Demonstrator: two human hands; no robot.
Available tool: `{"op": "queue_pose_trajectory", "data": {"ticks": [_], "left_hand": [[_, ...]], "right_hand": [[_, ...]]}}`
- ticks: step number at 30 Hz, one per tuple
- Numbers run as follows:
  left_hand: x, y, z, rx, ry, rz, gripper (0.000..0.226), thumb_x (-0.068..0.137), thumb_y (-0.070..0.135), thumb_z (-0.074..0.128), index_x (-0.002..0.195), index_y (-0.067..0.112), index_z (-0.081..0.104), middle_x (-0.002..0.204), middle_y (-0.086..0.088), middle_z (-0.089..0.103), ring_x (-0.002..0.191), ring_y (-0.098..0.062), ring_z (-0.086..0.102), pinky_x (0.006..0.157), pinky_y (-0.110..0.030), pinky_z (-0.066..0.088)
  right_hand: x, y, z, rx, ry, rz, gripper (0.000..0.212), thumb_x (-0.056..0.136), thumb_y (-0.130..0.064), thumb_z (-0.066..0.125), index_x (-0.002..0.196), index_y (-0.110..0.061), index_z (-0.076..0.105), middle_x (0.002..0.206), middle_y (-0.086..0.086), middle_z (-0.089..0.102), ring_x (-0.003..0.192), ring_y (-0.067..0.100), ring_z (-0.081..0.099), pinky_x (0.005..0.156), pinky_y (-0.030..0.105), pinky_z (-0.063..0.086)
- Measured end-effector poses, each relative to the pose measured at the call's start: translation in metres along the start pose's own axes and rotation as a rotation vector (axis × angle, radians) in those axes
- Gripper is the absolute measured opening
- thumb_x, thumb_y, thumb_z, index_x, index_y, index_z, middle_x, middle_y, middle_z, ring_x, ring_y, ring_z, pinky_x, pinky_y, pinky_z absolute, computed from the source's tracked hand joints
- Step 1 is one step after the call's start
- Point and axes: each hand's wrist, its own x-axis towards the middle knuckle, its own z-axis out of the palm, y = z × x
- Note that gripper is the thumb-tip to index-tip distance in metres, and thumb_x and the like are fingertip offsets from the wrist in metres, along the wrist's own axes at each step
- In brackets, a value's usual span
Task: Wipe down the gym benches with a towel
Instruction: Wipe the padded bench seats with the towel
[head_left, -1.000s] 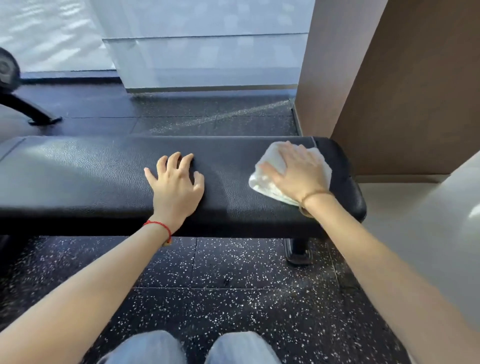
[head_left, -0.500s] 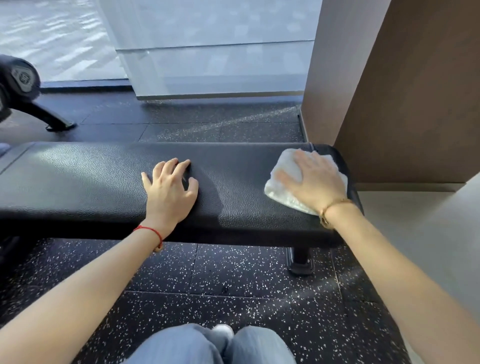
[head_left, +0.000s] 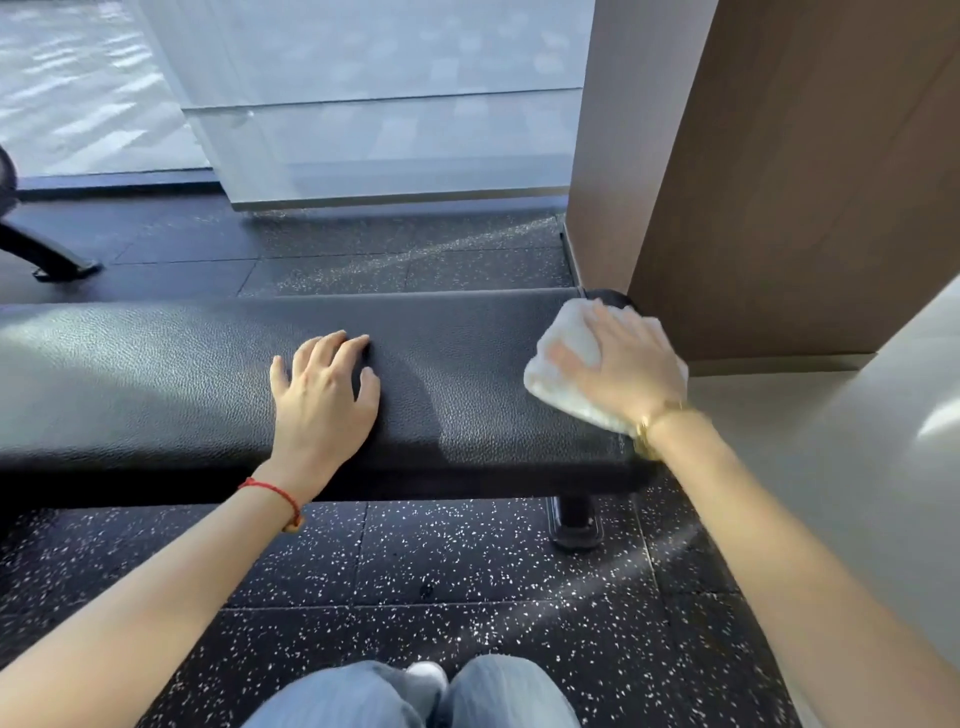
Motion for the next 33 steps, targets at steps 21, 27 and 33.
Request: {"op": "queue_pose_trajectory", "data": {"ticks": [21, 27, 33], "left_hand": [[-0.005, 0.006, -0.001, -0.059, -0.016, -0.068, 0.042, 0.096, 0.025, 0.046, 0.136, 0.019, 0.056, 0.143, -0.001, 0.051, 0.139, -0.023, 0.036, 0.117, -0.061, 0.014], [-0.006, -0.002, -0.002, -0.065, 0.006, -0.040, 0.042, 0.094, 0.029, 0.045, 0.133, 0.020, 0.058, 0.141, 0.000, 0.054, 0.137, -0.022, 0.041, 0.115, -0.058, 0.020], [-0.004, 0.001, 0.000, -0.058, 0.018, -0.037, 0.042, 0.093, 0.026, 0.044, 0.131, 0.018, 0.059, 0.138, 0.000, 0.056, 0.134, -0.023, 0.041, 0.114, -0.060, 0.020]], "right_hand": [[-0.087, -0.036, 0.068, -0.259, 0.500, -0.609, 0.065, 0.096, -0.050, 0.062, 0.151, -0.024, 0.041, 0.154, -0.003, 0.044, 0.138, 0.028, 0.045, 0.112, 0.045, 0.036], [-0.070, -0.069, 0.083, -0.212, 0.759, -0.639, 0.044, 0.095, -0.038, 0.067, 0.136, -0.022, 0.061, 0.138, -0.001, 0.061, 0.121, 0.027, 0.061, 0.101, 0.042, 0.048], [-0.092, -0.024, 0.056, -0.130, 0.497, -0.528, 0.088, 0.083, -0.082, 0.050, 0.148, -0.022, 0.047, 0.152, -0.001, 0.046, 0.140, 0.027, 0.042, 0.114, 0.047, 0.033]]}}
